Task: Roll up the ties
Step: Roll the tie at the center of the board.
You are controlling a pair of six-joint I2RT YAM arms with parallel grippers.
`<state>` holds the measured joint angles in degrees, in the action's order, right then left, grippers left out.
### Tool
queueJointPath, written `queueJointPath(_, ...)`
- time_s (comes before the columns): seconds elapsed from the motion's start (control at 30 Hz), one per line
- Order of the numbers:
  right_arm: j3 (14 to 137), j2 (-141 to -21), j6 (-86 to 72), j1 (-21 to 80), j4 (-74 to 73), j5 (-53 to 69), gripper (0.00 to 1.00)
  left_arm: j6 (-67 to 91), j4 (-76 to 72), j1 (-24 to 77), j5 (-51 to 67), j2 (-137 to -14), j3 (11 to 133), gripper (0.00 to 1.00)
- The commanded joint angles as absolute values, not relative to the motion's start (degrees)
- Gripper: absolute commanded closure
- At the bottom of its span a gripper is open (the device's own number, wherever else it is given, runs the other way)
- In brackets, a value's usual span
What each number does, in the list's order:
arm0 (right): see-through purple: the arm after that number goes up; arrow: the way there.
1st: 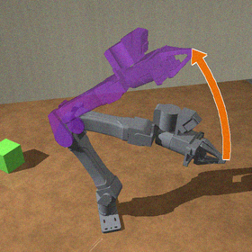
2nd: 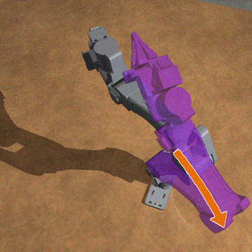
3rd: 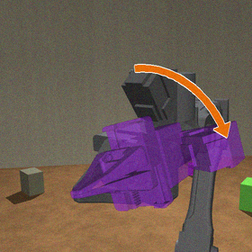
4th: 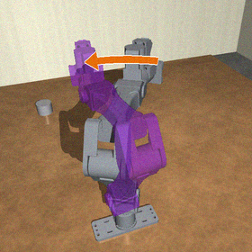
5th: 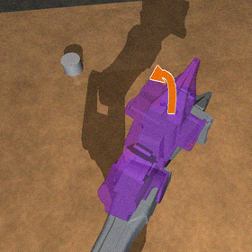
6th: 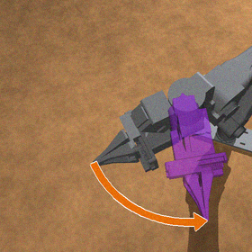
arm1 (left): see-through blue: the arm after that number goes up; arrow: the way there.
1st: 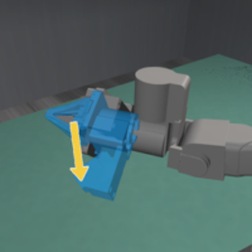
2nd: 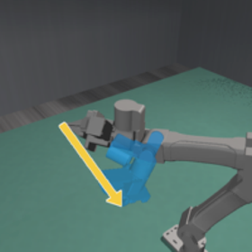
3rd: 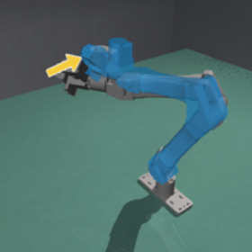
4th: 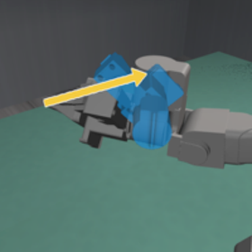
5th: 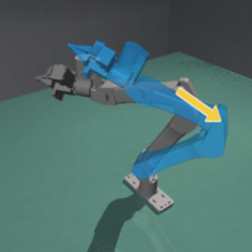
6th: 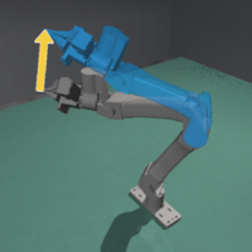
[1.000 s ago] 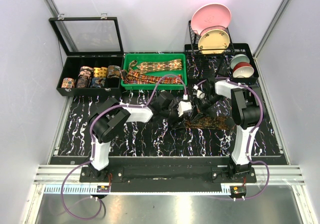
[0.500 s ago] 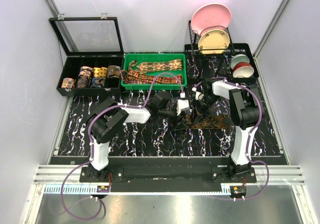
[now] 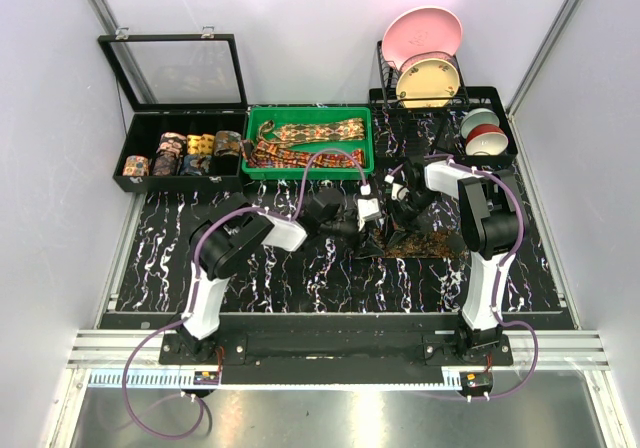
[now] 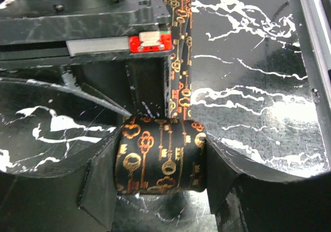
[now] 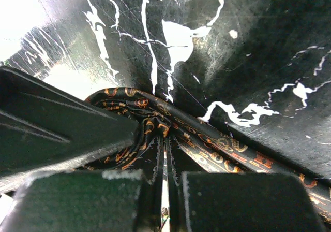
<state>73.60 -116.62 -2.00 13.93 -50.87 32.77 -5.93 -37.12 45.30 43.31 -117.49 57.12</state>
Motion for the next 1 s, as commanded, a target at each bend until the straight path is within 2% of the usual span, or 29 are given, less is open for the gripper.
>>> queueJointPath(0.0, 72.6, -118.39, -1.84, 14.77, -47.99, 26.19, 1.0, -2.64, -45.96, 45.97, 44.03, -118.56, 56.16, 0.39)
queueJointPath(0.1, 72.51, -118.48, -2.11, 14.77, -47.81, 26.45, 1.0, -1.5, -47.1, 46.23, 44.38, -119.35, 56.08, 0.41)
queueJointPath(0.3, 72.69, -118.92, -2.28, 14.77, -47.9, 26.72, 1.0, -2.54, -45.27, 46.76, 43.51, -120.76, 56.69, 0.53)
queueJointPath(0.5, 72.86, -118.92, -2.37, 14.85, -47.99, 27.51, 1.0, -10.44, -33.42, 47.9, 37.45, -120.76, 58.88, 0.58)
queueJointPath(0.57, 72.69, -118.65, -2.46, 14.77, -47.99, 28.12, 1.0, -14.3, -27.97, 48.78, 34.56, -120.59, 59.41, 0.57)
queueJointPath(0.63, 72.69, -118.3, -2.37, 14.77, -47.9, 28.65, 1.0, -16.16, -22.97, 49.22, 32.53, -120.5, 60.29, 0.53)
queueJointPath(0.77, 72.6, -117.86, -2.29, 14.85, -47.9, 30.23, 1.0, -21.25, -14.35, 50.01, 28.22, -120.32, 61.78, 0.54)
queueJointPath(0.97, 73.21, -117.51, -1.5, 14.77, -48.51, 32.78, 1.0, -24.96, -4.84, 50.8, 24.09, -120.59, 62.58, 0.66)
